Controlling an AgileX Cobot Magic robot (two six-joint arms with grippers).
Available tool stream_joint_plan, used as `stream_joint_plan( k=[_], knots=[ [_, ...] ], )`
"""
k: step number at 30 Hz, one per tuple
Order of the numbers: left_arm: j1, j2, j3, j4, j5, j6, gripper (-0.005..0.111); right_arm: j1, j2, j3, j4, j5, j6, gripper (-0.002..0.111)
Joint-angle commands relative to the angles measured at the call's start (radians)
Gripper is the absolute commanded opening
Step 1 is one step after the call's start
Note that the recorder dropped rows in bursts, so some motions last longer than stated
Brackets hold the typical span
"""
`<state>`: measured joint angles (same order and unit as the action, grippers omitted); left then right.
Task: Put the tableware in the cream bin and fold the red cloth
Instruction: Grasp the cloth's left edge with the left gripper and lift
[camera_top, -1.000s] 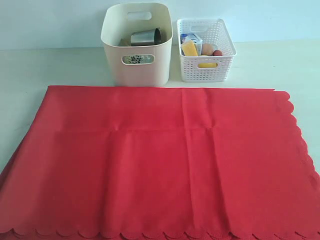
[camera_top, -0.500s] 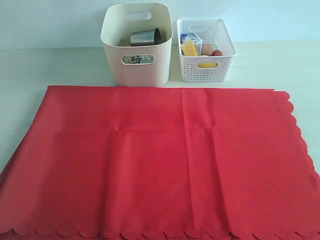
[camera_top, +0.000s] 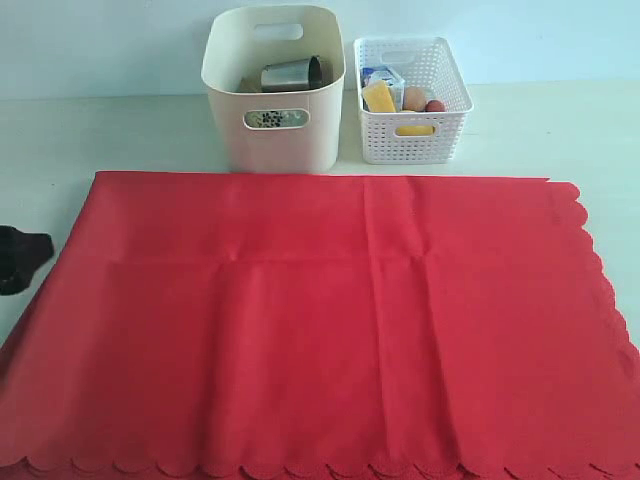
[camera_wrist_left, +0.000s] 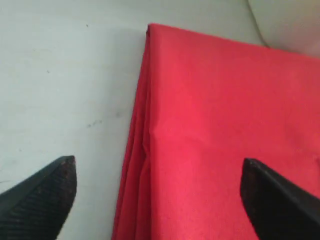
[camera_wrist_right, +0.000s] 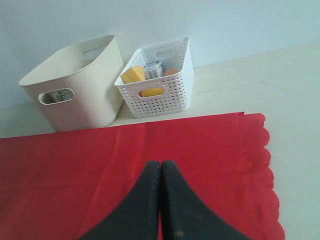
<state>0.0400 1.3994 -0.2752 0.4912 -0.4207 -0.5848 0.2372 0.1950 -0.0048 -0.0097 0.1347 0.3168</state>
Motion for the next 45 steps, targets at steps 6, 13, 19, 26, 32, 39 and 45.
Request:
stream_joint_plan(
  k=[6,13,19,26,32,39,45],
  knots=[
    [-0.001,0.279,-0.075,0.131,-0.131,0.034,0.103,-0.004,-0.002,0.005,0.003,-0.005,-0.002,0.000],
    [-0.001,0.368,-0.092,0.162,-0.138,0.038,0.103,-0.004,-0.002,0.005,0.003,-0.005,-0.002,0.000],
    [-0.001,0.370,-0.092,0.211,-0.143,0.055,0.086,-0.004,-0.002,0.005,0.003,-0.005,-0.002,0.000],
    [0.001,0.370,-0.103,0.200,-0.082,0.116,0.001,-0.004,-0.002,0.005,0.003,-0.005,-0.002,0.000],
    [0.021,0.370,-0.221,0.147,0.216,0.137,0.001,-0.004,-0.002,0.005,0.003,-0.005,-0.002,0.000],
    [0.027,0.337,-0.275,0.153,0.322,0.084,0.001,-0.004,0.000,0.005,0.066,0.023,-0.002,0.000],
    [-0.022,0.235,-0.275,0.156,0.308,0.084,0.001,-0.004,0.002,0.005,0.059,0.019,-0.019,0.000]
  ],
)
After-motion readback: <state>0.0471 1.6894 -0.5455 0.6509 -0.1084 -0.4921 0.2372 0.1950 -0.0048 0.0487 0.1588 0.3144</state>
